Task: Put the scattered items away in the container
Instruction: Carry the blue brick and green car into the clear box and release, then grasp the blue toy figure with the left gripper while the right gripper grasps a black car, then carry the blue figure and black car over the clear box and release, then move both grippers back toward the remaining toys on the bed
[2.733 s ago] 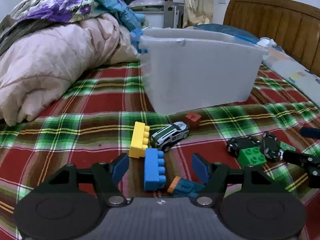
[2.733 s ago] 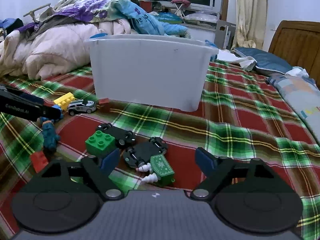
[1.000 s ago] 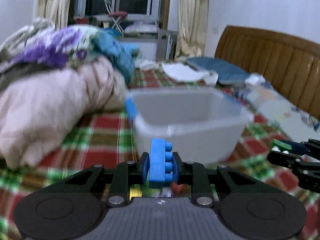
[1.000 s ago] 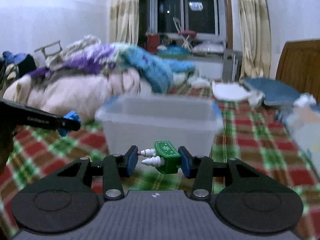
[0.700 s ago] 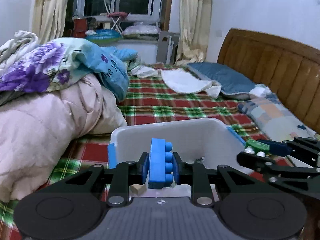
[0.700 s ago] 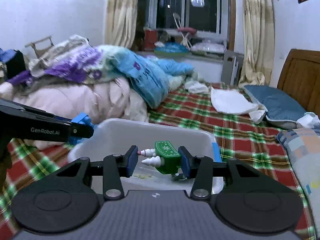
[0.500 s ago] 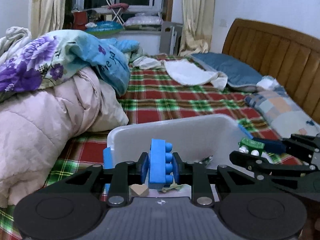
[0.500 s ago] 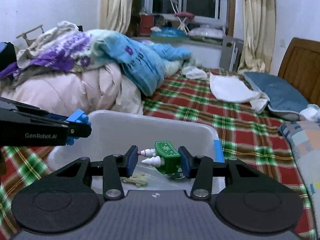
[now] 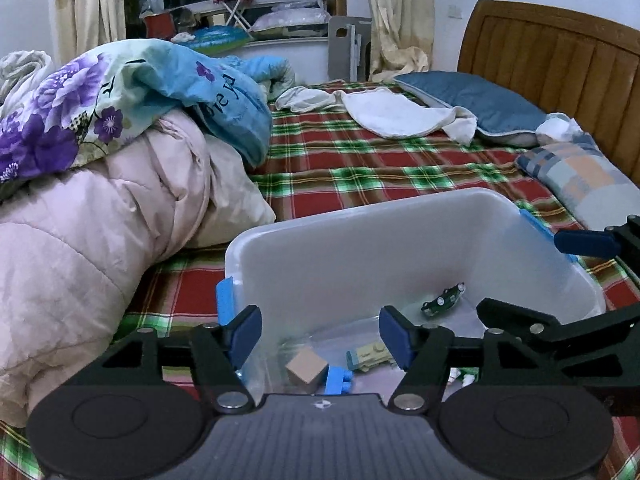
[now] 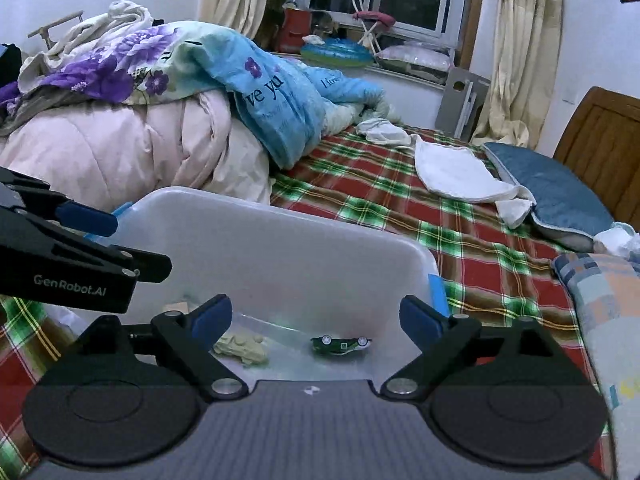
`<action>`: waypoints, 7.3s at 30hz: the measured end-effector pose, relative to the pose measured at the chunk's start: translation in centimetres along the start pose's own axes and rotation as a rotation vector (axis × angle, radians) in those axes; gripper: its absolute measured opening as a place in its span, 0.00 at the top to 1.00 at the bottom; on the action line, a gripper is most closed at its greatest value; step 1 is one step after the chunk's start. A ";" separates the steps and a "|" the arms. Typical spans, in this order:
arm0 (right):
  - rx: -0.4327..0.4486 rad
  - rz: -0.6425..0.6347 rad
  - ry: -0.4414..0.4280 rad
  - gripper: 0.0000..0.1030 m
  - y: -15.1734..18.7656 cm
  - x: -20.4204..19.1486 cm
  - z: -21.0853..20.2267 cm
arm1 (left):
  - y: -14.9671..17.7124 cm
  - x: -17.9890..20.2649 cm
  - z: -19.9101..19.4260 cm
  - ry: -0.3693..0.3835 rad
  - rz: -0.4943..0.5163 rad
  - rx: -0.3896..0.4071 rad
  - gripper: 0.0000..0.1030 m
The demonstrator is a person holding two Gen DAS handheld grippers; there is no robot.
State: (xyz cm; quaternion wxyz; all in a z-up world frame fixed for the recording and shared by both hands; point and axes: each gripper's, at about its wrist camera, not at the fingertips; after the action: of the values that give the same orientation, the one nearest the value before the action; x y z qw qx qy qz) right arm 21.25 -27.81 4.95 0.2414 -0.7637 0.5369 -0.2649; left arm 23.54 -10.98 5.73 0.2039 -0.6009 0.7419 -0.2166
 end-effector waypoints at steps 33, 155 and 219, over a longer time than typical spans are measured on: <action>0.054 -0.072 -0.095 0.03 20.5 -7.1 -8.9 | 23.3 0.0 -5.0 0.131 -0.067 -0.072 0.30; 0.174 0.143 -0.035 0.36 3.4 0.5 -8.0 | 4.0 0.1 -7.9 0.064 -0.060 0.170 0.62; -0.062 0.137 -0.074 0.26 18.3 -10.4 -3.2 | 19.7 -3.6 1.9 0.016 0.002 -0.031 0.42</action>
State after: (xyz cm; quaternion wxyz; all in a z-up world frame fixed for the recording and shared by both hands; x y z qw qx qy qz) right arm 3.54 -23.87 -6.09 0.2551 -0.7414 0.5867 -0.2026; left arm 9.51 -3.94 -6.89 0.1891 -0.6014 0.7474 -0.2096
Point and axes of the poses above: each gripper's, at about its wrist camera, not at the fingertips, and z roughly the way its jaws point, x to its right, y to its underside, and after that the axes turned 14 degrees about -x, right-handed
